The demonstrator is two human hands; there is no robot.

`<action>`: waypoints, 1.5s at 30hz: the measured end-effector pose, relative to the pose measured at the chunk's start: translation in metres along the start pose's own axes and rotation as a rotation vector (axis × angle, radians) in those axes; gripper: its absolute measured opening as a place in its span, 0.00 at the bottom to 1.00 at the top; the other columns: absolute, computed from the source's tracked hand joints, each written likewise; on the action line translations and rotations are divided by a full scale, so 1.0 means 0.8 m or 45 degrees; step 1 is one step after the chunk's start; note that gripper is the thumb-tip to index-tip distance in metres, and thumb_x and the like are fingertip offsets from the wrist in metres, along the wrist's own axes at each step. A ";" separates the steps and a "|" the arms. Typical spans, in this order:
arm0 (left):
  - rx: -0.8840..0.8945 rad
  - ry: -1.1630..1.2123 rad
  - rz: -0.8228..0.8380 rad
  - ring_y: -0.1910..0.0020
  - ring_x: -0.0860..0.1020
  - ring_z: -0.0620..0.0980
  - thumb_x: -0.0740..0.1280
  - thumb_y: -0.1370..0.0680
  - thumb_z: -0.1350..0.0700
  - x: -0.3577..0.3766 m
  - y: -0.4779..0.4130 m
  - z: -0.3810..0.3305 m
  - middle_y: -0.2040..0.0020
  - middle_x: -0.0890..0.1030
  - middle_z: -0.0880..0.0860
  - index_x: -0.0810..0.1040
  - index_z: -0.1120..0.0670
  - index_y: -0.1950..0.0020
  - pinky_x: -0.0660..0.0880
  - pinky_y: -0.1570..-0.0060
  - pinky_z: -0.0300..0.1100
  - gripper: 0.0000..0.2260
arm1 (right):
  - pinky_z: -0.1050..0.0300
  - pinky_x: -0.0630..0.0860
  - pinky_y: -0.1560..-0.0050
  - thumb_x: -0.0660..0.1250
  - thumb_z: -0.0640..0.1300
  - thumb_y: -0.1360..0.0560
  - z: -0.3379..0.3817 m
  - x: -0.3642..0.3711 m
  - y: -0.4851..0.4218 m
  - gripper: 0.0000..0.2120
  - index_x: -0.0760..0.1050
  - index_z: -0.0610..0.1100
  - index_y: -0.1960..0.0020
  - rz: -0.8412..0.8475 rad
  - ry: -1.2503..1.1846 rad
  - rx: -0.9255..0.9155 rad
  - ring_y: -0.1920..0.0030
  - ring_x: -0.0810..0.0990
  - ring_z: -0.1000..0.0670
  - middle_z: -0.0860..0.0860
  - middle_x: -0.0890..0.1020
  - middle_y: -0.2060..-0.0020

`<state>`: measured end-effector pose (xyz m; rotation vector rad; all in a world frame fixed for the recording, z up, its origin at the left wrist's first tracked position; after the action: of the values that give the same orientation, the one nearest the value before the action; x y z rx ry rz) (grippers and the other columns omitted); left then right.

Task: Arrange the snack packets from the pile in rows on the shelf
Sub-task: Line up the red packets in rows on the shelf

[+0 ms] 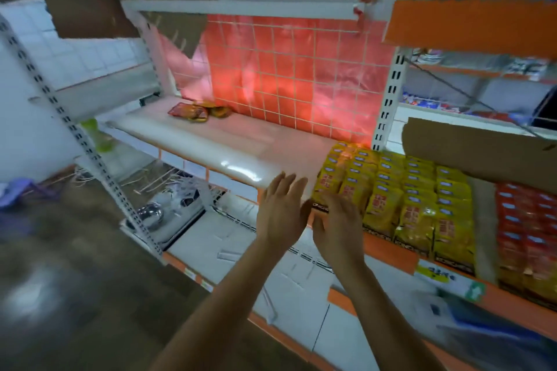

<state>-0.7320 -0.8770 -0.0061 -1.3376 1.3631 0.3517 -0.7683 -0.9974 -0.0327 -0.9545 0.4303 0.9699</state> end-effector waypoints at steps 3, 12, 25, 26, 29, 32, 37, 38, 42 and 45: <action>-0.102 -0.011 -0.033 0.33 0.72 0.62 0.54 0.24 0.44 -0.005 -0.005 0.054 0.36 0.77 0.59 0.75 0.56 0.35 0.73 0.43 0.58 0.25 | 0.46 0.74 0.45 0.71 0.33 0.34 0.042 0.040 -0.019 0.16 0.77 0.38 0.46 0.059 -0.010 -0.013 0.47 0.77 0.37 0.42 0.80 0.49; -0.232 -0.088 -0.040 0.32 0.70 0.62 0.64 0.23 0.49 -0.010 -0.072 0.238 0.33 0.75 0.60 0.74 0.56 0.33 0.72 0.40 0.59 0.21 | 0.52 0.65 0.33 0.67 0.39 0.27 0.109 0.200 -0.126 0.18 0.74 0.41 0.38 0.226 -0.080 0.067 0.35 0.70 0.44 0.46 0.76 0.38; -0.448 -0.187 0.146 0.25 0.57 0.56 0.62 0.21 0.46 -0.005 -0.207 0.463 0.24 0.61 0.55 0.62 0.50 0.24 0.62 0.32 0.51 0.26 | 0.50 0.63 0.33 0.68 0.40 0.28 0.191 0.392 -0.293 0.23 0.70 0.39 0.34 0.382 0.004 0.038 0.33 0.68 0.40 0.42 0.73 0.34; -0.454 -0.176 0.153 0.25 0.57 0.56 0.63 0.21 0.46 -0.002 -0.217 0.478 0.24 0.61 0.55 0.62 0.51 0.25 0.63 0.32 0.51 0.26 | 0.50 0.63 0.33 0.68 0.39 0.29 0.193 0.402 -0.304 0.24 0.70 0.38 0.34 0.381 0.007 0.061 0.33 0.68 0.40 0.41 0.72 0.34; -0.410 -0.199 0.182 0.26 0.60 0.57 0.64 0.22 0.46 0.008 -0.251 0.518 0.25 0.63 0.56 0.64 0.51 0.26 0.65 0.34 0.52 0.26 | 0.51 0.65 0.35 0.67 0.38 0.30 0.203 0.432 -0.338 0.25 0.70 0.39 0.33 0.368 0.006 0.139 0.35 0.69 0.41 0.42 0.73 0.35; -0.350 -0.187 0.142 0.32 0.68 0.58 0.67 0.25 0.47 0.010 -0.293 0.556 0.31 0.70 0.56 0.70 0.53 0.30 0.72 0.41 0.53 0.24 | 0.50 0.66 0.34 0.67 0.40 0.29 0.218 0.467 -0.378 0.27 0.68 0.41 0.31 0.390 0.051 0.117 0.34 0.68 0.42 0.44 0.72 0.34; -0.200 -0.135 0.068 0.44 0.77 0.60 0.62 0.27 0.45 0.019 -0.361 0.604 0.44 0.80 0.56 0.78 0.55 0.43 0.78 0.52 0.52 0.18 | 0.50 0.65 0.37 0.63 0.40 0.30 0.254 0.518 -0.454 0.24 0.71 0.41 0.34 0.378 0.068 0.042 0.36 0.71 0.40 0.42 0.75 0.37; -0.204 -0.125 0.092 0.44 0.78 0.60 0.60 0.27 0.45 0.025 -0.372 0.615 0.44 0.80 0.56 0.79 0.55 0.44 0.78 0.51 0.53 0.20 | 0.50 0.65 0.37 0.61 0.40 0.29 0.257 0.529 -0.467 0.23 0.72 0.41 0.34 0.379 0.069 0.043 0.37 0.72 0.40 0.42 0.75 0.38; -0.162 -0.122 0.235 0.30 0.69 0.59 0.50 0.26 0.44 0.048 -0.406 0.641 0.32 0.74 0.54 0.75 0.54 0.35 0.68 0.36 0.58 0.26 | 0.49 0.65 0.37 0.60 0.43 0.24 0.249 0.570 -0.502 0.20 0.71 0.42 0.33 0.417 0.144 0.088 0.37 0.71 0.39 0.42 0.74 0.37; -0.160 -0.137 0.352 0.26 0.61 0.54 0.48 0.26 0.44 0.069 -0.420 0.653 0.27 0.69 0.50 0.72 0.50 0.33 0.63 0.35 0.57 0.26 | 0.49 0.66 0.37 0.62 0.49 0.25 0.226 0.595 -0.500 0.22 0.71 0.47 0.32 0.483 0.239 0.167 0.36 0.70 0.39 0.42 0.70 0.34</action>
<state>-0.1851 -0.5820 -0.0597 -1.2134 1.4565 0.6959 -0.1959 -0.6963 -0.0678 -0.8630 0.8455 1.1806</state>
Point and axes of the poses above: each hand's wrist, its own y-axis away from the middle knuckle, its own x-axis out of the palm, z = x × y, the point moved 7 cm from there along -y, towards the middle knuckle
